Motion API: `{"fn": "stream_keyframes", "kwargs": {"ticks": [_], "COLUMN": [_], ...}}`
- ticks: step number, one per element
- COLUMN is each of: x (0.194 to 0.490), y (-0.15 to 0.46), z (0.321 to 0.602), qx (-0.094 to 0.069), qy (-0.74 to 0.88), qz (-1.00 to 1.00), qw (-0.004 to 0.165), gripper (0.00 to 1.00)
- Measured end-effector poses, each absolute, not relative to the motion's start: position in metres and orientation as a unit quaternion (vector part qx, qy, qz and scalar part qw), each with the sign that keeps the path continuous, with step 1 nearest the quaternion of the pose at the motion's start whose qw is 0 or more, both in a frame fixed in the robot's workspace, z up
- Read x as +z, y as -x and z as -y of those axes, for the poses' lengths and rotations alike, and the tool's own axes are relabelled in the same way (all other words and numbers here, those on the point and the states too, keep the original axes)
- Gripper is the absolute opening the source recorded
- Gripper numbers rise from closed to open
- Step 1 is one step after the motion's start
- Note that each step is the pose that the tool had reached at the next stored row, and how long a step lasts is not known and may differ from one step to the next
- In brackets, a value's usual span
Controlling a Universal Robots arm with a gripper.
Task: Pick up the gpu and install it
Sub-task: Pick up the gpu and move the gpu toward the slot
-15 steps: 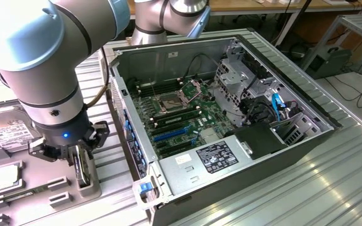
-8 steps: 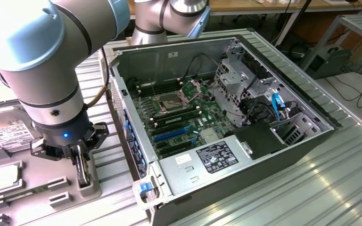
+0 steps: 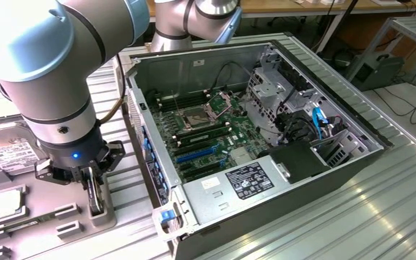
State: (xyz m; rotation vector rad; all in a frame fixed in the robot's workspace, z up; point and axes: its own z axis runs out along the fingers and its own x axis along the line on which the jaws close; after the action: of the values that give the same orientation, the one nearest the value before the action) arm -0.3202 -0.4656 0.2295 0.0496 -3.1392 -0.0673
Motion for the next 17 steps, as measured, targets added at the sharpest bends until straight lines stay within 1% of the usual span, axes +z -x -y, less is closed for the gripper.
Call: {"fn": "stream_keyframes", "kwargs": {"ticks": [4, 14, 17], "x": [0.2294, 0.2293, 0.2367], "y": [0.3202, 0.3202, 0.3202], "z": [0.4656, 0.4656, 0.4656], "qx": [-0.021, -0.022, -0.022], "qy": [-0.016, -0.016, -0.016], "qz": [1.000, 1.000, 1.000], "qw": [0.001, 0.001, 0.001], "gripper": [0.28, 0.28, 0.28]}}
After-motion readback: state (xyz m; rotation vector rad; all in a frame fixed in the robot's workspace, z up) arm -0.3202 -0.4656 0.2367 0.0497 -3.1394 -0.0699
